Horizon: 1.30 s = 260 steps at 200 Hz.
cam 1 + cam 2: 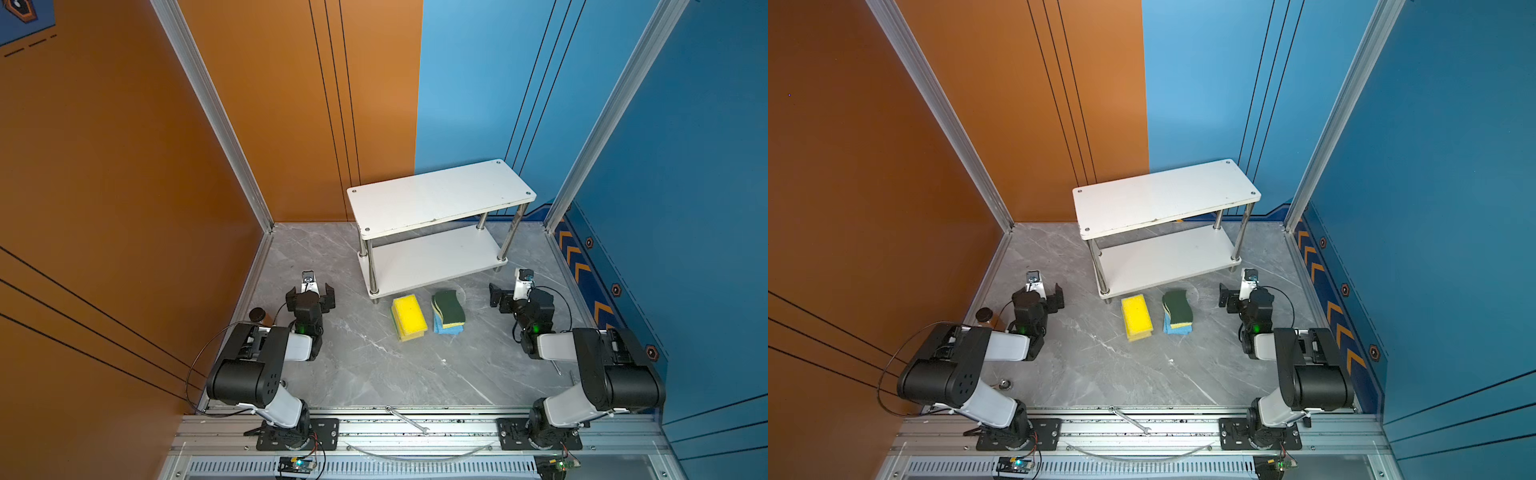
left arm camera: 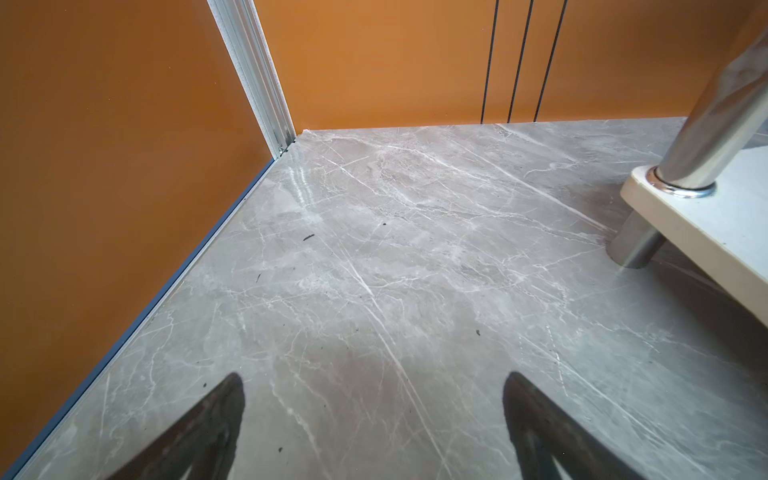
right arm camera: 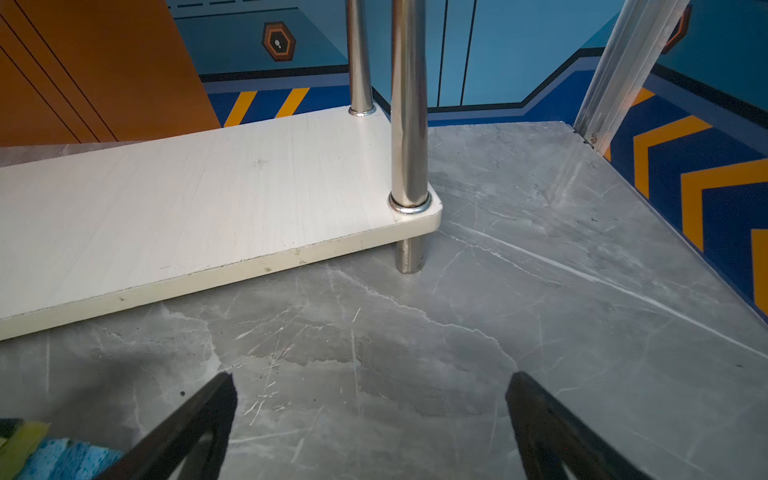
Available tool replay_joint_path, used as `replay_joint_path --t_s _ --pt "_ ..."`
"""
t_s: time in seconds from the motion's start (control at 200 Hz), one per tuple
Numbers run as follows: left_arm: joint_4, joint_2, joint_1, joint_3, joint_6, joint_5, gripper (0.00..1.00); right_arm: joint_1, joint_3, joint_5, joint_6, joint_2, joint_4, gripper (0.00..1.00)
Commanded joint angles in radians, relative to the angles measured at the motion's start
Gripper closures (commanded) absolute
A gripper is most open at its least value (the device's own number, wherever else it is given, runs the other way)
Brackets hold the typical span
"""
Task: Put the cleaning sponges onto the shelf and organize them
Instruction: 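Move the right gripper toward the yellow sponge block in front of the shelf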
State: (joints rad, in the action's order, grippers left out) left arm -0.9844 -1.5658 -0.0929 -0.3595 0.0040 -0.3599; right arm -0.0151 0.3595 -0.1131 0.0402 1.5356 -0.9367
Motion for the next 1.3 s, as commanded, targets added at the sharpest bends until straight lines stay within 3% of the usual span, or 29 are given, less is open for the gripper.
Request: replay_joint_path --t_s 0.0,0.345,0.481,0.731,0.926,1.026,1.172,1.297 --pt "-0.023 -0.009 -0.007 0.013 0.011 -0.013 0.02 0.0 -0.01 -0.016 -0.013 0.015 -0.027 0.0" --pt "-0.024 -0.01 -0.005 0.012 0.01 -0.011 0.02 0.0 -0.01 -0.015 -0.013 0.014 -0.027 0.0" --pt "-0.041 -0.005 -0.025 0.018 0.012 -0.071 0.02 0.026 -0.018 0.072 -0.016 -0.028 -0.006 0.0" --pt "-0.076 0.003 -0.042 0.037 0.025 -0.1 0.02 0.034 0.046 0.133 0.03 -0.277 0.333 0.0" --pt "-0.136 0.062 -0.052 0.09 0.046 -0.095 0.03 0.056 0.183 0.025 0.093 -0.409 0.701 0.0" --pt "-0.057 0.166 -0.087 0.093 0.084 -0.121 0.02 0.101 0.245 -0.018 0.121 -0.44 0.826 0.0" --pt "0.049 0.287 -0.187 0.059 0.165 -0.174 0.02 0.224 0.283 0.01 0.183 -0.473 0.89 0.0" --pt "0.29 0.408 -0.241 -0.022 0.088 -0.138 0.02 0.359 0.314 0.078 0.25 -0.469 0.934 0.0"
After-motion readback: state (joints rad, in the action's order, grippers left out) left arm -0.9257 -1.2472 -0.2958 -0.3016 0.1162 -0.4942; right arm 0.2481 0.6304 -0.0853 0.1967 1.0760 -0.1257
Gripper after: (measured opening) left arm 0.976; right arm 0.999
